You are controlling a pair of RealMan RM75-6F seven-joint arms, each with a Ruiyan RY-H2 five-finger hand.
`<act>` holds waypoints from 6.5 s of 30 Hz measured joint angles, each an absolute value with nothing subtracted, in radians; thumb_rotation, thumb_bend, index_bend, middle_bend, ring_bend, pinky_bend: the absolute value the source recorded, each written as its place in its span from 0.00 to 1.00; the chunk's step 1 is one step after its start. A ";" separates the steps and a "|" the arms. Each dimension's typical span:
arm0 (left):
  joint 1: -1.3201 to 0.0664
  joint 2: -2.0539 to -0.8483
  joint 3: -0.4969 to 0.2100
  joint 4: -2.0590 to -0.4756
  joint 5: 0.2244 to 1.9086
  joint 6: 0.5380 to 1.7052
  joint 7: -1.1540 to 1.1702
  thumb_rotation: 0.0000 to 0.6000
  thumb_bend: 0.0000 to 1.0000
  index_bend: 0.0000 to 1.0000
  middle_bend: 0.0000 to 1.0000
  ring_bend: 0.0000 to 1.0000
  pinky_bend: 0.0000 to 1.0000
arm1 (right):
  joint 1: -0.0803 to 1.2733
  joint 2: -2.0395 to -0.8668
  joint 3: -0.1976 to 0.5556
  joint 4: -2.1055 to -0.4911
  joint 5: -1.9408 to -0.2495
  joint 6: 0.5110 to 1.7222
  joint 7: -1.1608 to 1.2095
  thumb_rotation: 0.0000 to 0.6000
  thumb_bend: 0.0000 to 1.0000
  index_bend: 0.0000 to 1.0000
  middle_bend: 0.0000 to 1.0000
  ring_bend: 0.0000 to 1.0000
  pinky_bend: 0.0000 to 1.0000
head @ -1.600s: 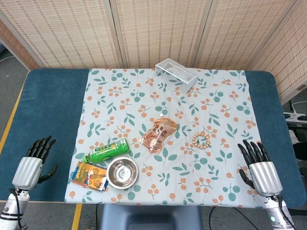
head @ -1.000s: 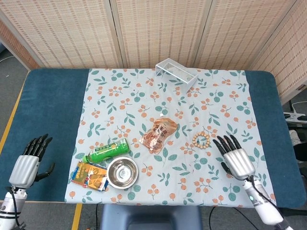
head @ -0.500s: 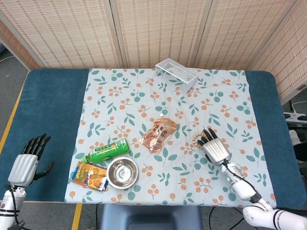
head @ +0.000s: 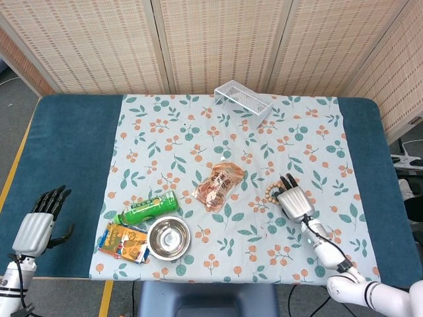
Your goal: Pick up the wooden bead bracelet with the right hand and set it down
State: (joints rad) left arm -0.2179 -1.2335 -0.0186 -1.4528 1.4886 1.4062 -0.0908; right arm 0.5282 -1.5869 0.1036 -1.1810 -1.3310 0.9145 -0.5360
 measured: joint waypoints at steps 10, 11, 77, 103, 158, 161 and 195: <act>-0.218 -1.227 -0.021 -1.462 1.481 1.382 -0.081 1.00 0.41 0.00 0.00 0.00 0.09 | 0.535 -1.636 0.091 -1.118 -1.350 0.966 -0.492 1.00 0.38 0.75 0.61 0.27 0.03; -0.218 -1.226 -0.021 -1.464 1.481 1.380 -0.079 1.00 0.41 0.00 0.00 0.00 0.09 | 0.535 -1.638 0.090 -1.117 -1.356 0.974 -0.481 1.00 0.39 0.77 0.62 0.29 0.04; -0.220 -1.238 -0.030 -1.465 1.475 1.340 -0.052 1.00 0.41 0.00 0.00 0.00 0.10 | 0.005 -1.721 1.081 -1.285 -0.518 -0.643 0.239 0.63 0.45 0.55 0.48 0.25 0.22; -0.220 -1.238 -0.030 -1.468 1.475 1.338 -0.046 1.00 0.41 0.00 0.00 0.00 0.10 | 0.016 -1.705 1.049 -1.284 -0.422 -0.624 0.135 0.84 1.00 0.55 0.49 0.26 0.23; -0.217 -1.236 -0.030 -1.473 1.478 1.343 -0.043 1.00 0.41 0.00 0.00 0.00 0.10 | 0.048 -1.703 1.023 -1.190 -0.366 -0.781 -0.060 1.00 1.00 0.60 0.48 0.23 0.23; -0.217 -1.234 -0.030 -1.474 1.478 1.342 -0.045 1.00 0.41 0.00 0.00 0.00 0.11 | 0.049 -1.702 1.025 -1.193 -0.372 -0.770 -0.076 1.00 1.00 0.60 0.48 0.23 0.23; -0.218 -1.235 -0.027 -1.477 1.484 1.342 -0.040 1.00 0.41 0.00 0.00 0.00 0.11 | -0.007 -1.945 1.373 -1.227 -0.960 -0.456 -1.602 1.00 0.83 0.34 0.40 0.13 0.15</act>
State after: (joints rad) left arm -0.2177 -1.2346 -0.0269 -1.4770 1.4838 1.3418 -0.0401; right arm -0.0073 -1.9452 1.3725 -1.2266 -0.9596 -0.4562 -1.6020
